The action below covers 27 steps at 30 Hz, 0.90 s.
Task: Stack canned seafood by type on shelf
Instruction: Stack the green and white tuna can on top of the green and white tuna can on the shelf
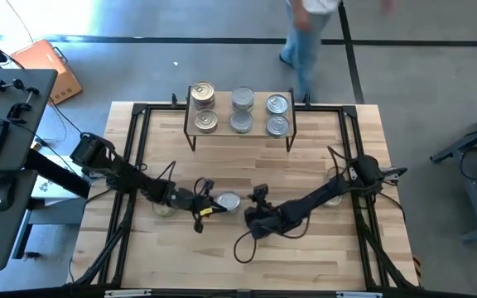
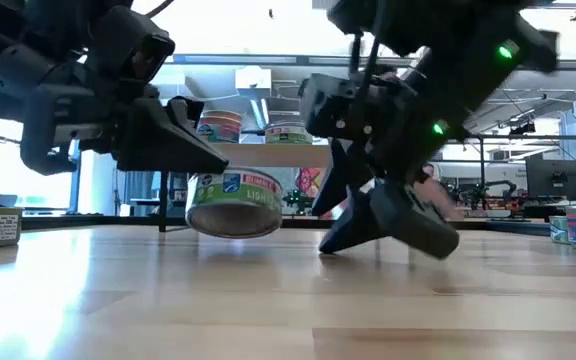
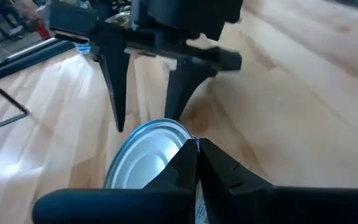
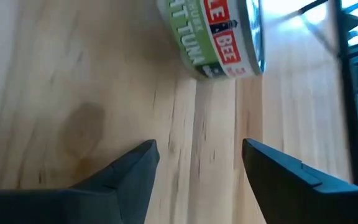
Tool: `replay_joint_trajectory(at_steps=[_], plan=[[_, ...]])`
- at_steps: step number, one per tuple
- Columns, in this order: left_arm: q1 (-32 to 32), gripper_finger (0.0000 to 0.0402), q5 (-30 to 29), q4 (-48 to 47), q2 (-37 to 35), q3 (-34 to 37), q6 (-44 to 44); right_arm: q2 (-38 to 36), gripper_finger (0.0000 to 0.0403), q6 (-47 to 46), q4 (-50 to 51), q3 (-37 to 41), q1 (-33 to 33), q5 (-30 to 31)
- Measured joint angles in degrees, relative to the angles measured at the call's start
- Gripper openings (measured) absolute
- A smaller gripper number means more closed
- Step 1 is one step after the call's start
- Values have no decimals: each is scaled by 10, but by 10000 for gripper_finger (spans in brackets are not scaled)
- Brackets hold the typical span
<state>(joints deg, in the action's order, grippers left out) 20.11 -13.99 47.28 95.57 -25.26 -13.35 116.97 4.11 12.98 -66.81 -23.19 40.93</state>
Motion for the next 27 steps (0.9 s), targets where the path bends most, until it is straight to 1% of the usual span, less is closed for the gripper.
replay_joint_trajectory(at_steps=[3,5,8,10,13,19,27], plan=[[-8,0,21,5,0,0,16,1,227,12,-105,32,-9,29],[-12,0,33,6,0,0,25,0,223,31,-151,49,-14,49],[-14,0,44,9,0,0,33,-1,222,75,-223,66,-16,40],[-14,0,47,11,0,0,33,-1,222,99,-244,69,-16,24],[-13,0,50,13,0,0,34,-1,222,118,-255,68,-13,4],[-13,0,56,23,0,0,32,-1,222,138,-258,51,-4,13],[-13,0,57,27,-1,0,26,-1,222,202,-273,48,4,-9]])
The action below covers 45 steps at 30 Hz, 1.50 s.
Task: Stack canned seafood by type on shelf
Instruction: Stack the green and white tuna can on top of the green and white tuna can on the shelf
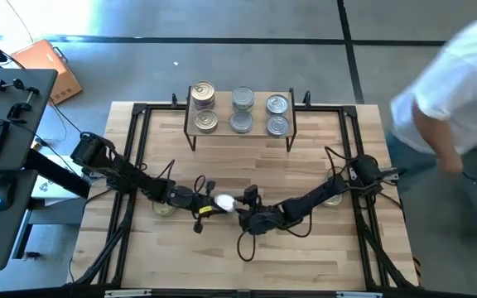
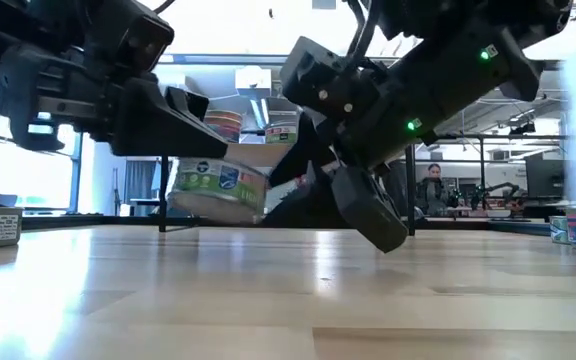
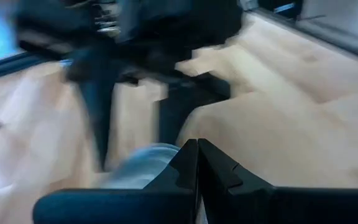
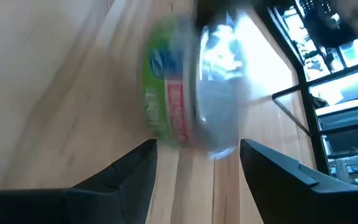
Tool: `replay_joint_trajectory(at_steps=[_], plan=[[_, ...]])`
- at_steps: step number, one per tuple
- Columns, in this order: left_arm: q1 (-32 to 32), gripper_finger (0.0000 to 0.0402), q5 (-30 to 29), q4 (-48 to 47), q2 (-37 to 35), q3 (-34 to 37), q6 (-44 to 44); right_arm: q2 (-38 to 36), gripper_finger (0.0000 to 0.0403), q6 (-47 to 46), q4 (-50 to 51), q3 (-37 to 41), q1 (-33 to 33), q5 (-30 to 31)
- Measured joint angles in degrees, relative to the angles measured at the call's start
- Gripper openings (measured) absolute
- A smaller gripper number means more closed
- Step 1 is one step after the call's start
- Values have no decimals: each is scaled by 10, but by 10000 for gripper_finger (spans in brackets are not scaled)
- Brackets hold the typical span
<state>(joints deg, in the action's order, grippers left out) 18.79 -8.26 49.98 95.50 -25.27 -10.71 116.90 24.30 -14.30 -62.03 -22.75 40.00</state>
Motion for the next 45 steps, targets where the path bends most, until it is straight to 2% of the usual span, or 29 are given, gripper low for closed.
replay_joint_trajectory(at_steps=[10,14,17,19,22,25,32,39,41,45], plan=[[-10,1,-15,-3,0,0,1,0,223,5,8,-3,-17,30],[-9,1,-16,-12,-2,0,4,0,244,-35,14,-3,-18,30],[-13,1,-22,-59,-25,-1,48,0,269,-79,18,-3,-17,28],[-19,0,-38,-124,-47,-1,84,0,280,-97,23,-2,-17,17],[-31,0,-70,-214,-70,0,126,0,283,-103,25,-2,-15,3],[-51,0,-72,-258,-73,0,150,0,282,-103,25,-2,-12,-1],[-72,0,-73,-252,-59,-2,148,0,282,-90,24,-2,-13,-3],[-59,0,-86,-248,-93,-6,147,0,281,-93,11,-1,-12,-14],[-60,0,-95,-279,-104,-5,158,0,281,-114,2,-1,-5,-37],[-44,0,-100,-334,-139,-4,165,0,272,-157,4,-1,39,-153]])
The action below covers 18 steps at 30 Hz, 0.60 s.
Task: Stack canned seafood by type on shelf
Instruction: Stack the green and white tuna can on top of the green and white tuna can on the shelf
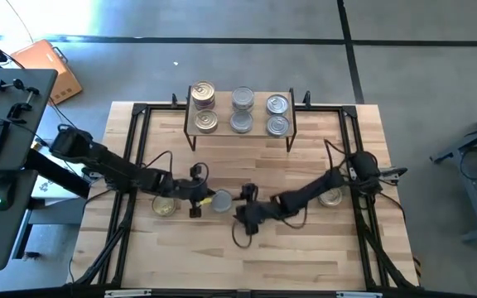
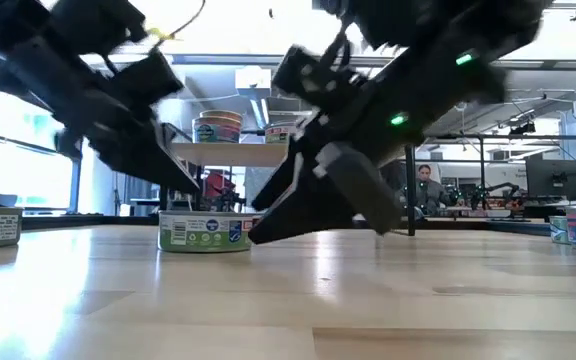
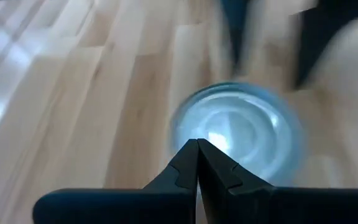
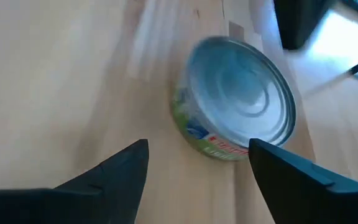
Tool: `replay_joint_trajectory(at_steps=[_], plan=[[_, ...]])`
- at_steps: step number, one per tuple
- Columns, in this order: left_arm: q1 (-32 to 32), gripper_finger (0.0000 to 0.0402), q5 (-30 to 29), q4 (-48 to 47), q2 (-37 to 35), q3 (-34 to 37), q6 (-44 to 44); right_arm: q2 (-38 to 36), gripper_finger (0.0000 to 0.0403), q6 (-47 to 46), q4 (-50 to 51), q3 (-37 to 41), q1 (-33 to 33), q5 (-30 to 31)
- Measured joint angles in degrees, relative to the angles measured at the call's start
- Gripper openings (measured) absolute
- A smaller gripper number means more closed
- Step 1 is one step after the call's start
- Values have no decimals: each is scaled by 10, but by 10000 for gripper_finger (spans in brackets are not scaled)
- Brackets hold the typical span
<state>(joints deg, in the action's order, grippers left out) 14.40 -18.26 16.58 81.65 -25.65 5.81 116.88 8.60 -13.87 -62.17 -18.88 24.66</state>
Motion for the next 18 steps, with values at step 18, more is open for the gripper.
replay_joint_trajectory(at_steps=[18], plan=[[9,0,-48,69,55,26,-98,4,211,177,1,-50,58,-174]])
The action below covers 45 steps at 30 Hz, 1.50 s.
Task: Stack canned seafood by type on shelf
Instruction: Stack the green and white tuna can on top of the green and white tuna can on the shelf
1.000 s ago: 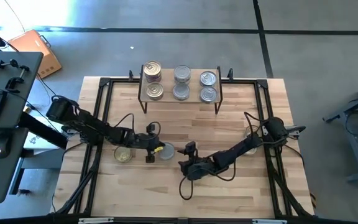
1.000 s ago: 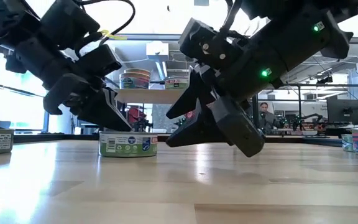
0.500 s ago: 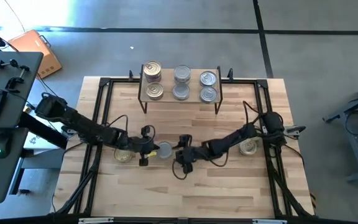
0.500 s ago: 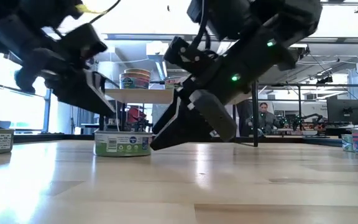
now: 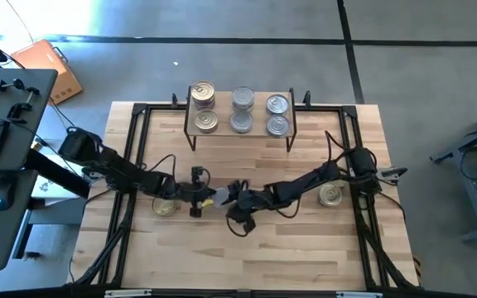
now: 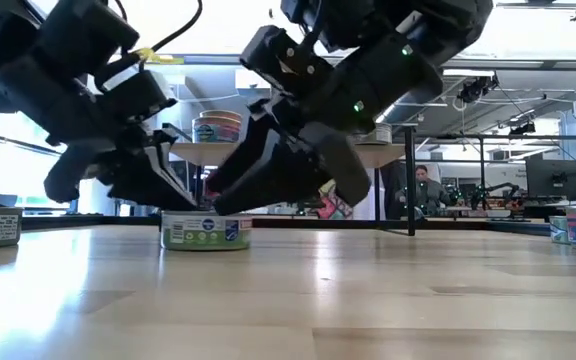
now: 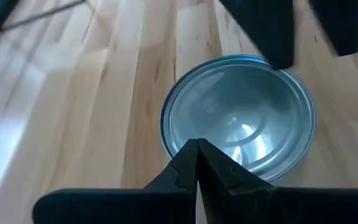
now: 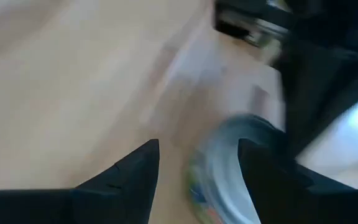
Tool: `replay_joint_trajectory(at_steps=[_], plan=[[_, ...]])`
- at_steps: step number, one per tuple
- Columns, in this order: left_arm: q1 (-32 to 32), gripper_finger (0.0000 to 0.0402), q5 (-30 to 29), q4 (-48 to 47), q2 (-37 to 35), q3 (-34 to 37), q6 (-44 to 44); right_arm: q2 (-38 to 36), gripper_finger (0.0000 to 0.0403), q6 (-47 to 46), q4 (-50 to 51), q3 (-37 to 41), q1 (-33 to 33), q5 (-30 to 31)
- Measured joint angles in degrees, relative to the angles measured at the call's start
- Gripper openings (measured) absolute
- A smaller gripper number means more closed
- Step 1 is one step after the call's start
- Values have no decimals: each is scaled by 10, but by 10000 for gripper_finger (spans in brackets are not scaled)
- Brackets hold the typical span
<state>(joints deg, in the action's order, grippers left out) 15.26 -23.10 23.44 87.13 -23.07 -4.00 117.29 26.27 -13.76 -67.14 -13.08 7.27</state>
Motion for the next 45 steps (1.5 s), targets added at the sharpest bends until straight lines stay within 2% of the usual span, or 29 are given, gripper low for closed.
replay_joint_trajectory(at_steps=[4,6,9,13,16,22,30,35,41,45], plan=[[-14,0,3,49,11,2,-71,4,210,-78,-10,-11,0,-67],[-17,0,3,72,11,2,-99,3,210,-97,-17,-21,-1,-75],[-14,0,-1,77,0,1,-113,-4,210,-91,37,-41,-2,-54],[2,0,1,74,-20,-1,-97,-8,210,-37,146,-71,-2,-2],[15,0,5,55,-31,-1,-85,-2,201,3,176,-70,4,4],[26,0,10,46,-30,-1,-75,24,137,33,156,-71,17,28],[66,0,2,54,-30,-1,-173,28,11,24,147,-71,23,37],[106,0,-31,64,-31,-1,-208,28,8,-17,147,-72,24,35],[149,4,-45,61,-31,-1,-252,11,2,-70,155,-71,28,4],[159,41,-50,37,-31,-2,-258,-2,1,-99,158,-71,36,-23]])
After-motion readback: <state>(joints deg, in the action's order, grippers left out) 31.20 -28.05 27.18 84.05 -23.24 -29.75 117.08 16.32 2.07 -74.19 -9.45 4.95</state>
